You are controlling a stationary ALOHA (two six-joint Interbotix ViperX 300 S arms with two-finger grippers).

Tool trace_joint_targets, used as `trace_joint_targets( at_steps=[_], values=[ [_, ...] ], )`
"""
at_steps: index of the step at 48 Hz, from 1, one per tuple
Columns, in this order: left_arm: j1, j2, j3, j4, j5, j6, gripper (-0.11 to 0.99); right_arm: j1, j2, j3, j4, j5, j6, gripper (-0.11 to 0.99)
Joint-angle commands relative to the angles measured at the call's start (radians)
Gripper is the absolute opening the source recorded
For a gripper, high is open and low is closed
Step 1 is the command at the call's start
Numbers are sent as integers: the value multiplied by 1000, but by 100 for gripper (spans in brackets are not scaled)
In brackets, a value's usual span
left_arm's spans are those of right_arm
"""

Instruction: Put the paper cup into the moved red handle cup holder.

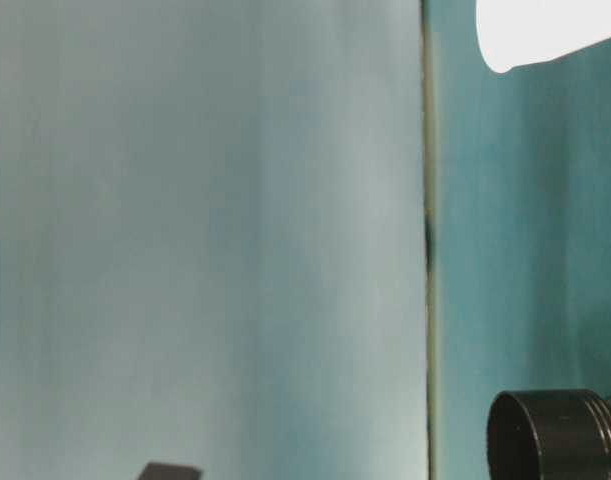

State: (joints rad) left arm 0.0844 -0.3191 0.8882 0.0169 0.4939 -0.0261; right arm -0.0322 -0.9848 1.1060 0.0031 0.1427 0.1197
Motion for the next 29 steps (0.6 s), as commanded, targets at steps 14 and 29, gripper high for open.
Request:
trace_joint_targets(
  at_steps=[14,29],
  values=[
    [3,71,-20,6,-40,31,95,-2,9,-23,3,-5,11,-11],
    [26,146,-34,5,-61,83,95,-2,11,-21,2,-5,11,-11]
  ],
)
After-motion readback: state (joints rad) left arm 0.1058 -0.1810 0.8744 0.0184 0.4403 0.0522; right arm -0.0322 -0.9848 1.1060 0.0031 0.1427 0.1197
